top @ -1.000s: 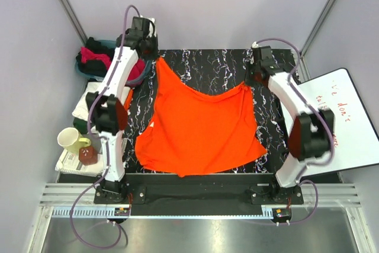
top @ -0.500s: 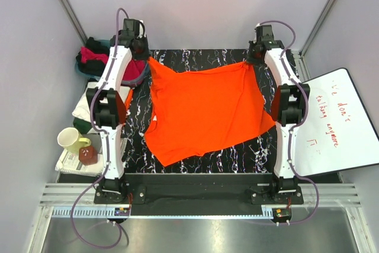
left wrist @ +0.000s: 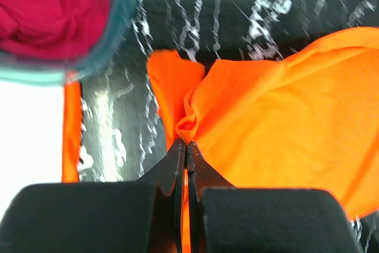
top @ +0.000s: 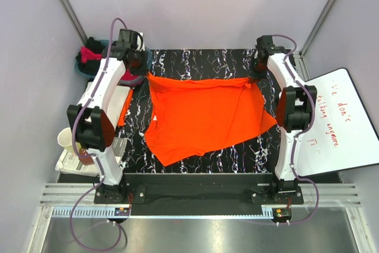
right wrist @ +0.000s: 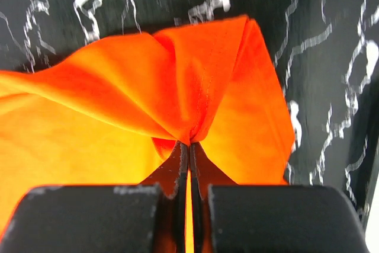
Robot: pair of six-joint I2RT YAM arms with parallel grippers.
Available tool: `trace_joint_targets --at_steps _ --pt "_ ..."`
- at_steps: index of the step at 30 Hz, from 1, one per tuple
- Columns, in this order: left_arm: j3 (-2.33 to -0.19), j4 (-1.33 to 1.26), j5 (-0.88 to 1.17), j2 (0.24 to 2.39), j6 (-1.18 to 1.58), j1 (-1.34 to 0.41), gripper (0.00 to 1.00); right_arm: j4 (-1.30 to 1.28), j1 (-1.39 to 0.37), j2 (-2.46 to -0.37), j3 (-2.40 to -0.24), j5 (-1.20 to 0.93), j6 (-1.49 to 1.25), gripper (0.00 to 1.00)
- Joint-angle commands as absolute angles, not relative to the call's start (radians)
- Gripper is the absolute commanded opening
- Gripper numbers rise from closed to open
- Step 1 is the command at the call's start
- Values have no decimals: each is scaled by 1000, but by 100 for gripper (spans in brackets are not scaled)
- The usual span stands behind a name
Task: Fold and stack the t-shirts
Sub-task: Fold the flattened tshirt in 1/3 of the way
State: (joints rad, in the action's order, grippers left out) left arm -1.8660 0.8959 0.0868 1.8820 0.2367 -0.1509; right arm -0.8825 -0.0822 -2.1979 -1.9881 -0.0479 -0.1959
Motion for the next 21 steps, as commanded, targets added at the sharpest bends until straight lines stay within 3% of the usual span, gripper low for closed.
trace_joint_targets --at_steps 1,17,18,20,21 --pt "-1784 913 71 1718 235 -195 0 -916 -83 -2057 -1928 -64 -216 0" --pt "-1330 951 -40 1574 339 -229 0 -1049 -83 -2118 -1812 -6 -199 0" --pt "-1325 960 -49 1594 345 -229 39 -1054 -81 -2126 -1810 -6 -202 0" --pt "-1330 995 -86 1614 353 -230 75 -1069 -83 -2140 -1812 -6 -204 0" --pt "-1335 1000 -92 1618 356 -230 84 -1077 -83 -2144 -1816 -6 -206 0"
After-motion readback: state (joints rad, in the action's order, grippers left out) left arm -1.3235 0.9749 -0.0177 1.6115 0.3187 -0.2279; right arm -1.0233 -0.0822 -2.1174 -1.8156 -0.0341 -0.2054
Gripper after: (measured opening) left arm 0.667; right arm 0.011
